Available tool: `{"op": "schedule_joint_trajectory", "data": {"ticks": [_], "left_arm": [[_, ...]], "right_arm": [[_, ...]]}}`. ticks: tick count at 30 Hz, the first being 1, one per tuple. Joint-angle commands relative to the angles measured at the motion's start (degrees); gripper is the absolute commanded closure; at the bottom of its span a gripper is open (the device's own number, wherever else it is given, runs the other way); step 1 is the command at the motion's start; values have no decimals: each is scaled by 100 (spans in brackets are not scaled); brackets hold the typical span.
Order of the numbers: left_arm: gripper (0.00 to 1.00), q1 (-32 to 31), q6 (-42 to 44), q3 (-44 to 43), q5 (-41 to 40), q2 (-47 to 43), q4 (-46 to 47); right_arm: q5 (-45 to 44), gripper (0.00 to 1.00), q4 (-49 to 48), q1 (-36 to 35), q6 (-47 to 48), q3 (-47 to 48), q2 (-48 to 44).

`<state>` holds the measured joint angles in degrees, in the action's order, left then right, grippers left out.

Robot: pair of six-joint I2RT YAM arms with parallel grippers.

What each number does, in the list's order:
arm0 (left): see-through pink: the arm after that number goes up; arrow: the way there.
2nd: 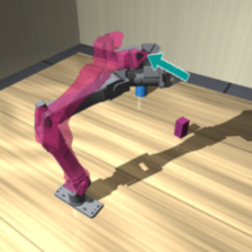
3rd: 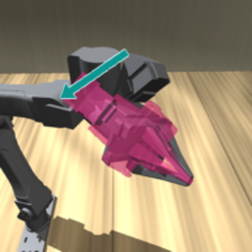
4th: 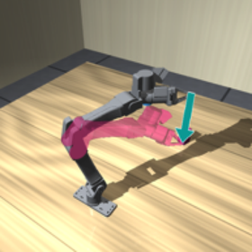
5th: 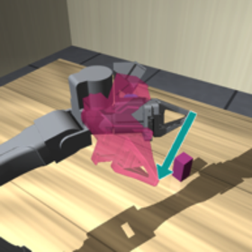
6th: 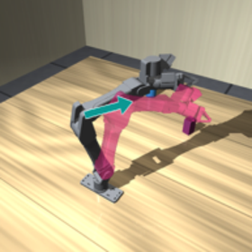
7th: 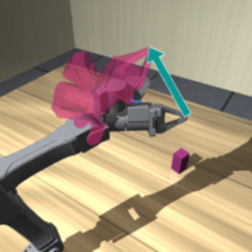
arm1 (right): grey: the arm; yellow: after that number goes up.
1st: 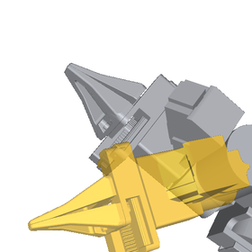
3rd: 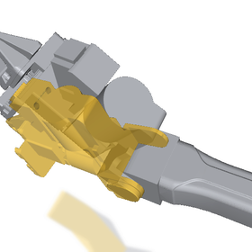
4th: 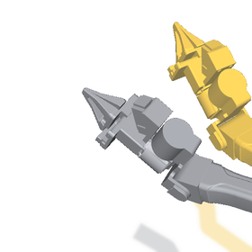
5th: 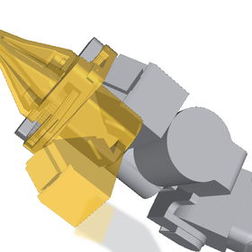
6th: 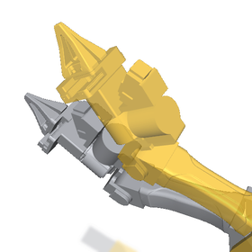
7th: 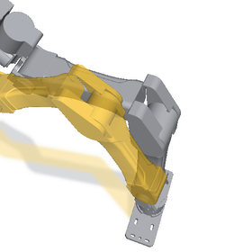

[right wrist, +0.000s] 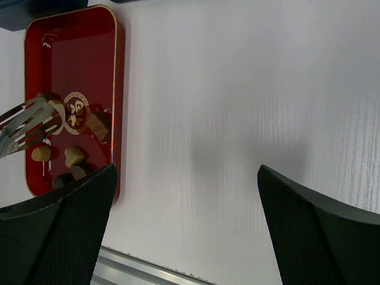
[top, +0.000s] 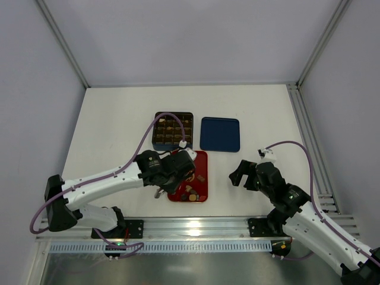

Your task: Pack the chocolate

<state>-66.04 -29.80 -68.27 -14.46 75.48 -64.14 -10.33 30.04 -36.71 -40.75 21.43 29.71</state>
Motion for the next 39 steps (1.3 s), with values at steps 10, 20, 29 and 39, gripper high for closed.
{"op": "schedule_joint_trajectory", "data": {"ticks": [10,20,29,39], "left_arm": [[69,12,-61,-310,-268,-218,-37],[69,574,255,-1012,-391,-95,-116],[68,1918,765,-1777,-57,361,235],[69,2683,994,-2691,-31,1530,551]], "right_arm": [[-83,0,-86,-21,-38,19,-36],[-101,0,-77,-21,6,72,-18],[-110,0,-77,-21,41,168,52],[-66,0,10,-21,32,204,43]]}}
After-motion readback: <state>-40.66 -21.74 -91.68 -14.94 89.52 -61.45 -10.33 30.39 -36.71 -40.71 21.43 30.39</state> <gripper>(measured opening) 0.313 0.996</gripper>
